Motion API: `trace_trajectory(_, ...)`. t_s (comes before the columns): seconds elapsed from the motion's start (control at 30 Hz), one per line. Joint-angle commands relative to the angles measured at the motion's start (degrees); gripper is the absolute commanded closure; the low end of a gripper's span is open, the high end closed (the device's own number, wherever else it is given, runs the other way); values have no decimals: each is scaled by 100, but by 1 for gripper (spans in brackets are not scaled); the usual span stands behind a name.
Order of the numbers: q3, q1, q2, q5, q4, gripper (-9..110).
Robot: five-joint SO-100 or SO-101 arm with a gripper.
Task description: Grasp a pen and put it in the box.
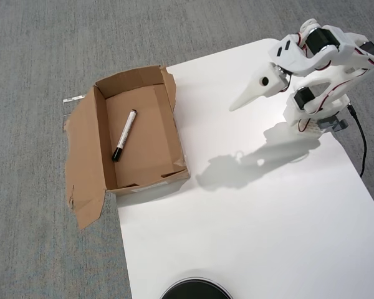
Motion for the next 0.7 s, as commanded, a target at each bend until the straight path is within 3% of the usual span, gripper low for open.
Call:
trace_trajectory(0.0,1622,4,1547,391,0,84)
trace_trajectory(0.33,3441,13,3146,461,0,84)
trace_trajectory(0.5,3889,4,3551,1358,0,84)
trace_trajectory(0.67,4373,-4,3981,1630,0,84)
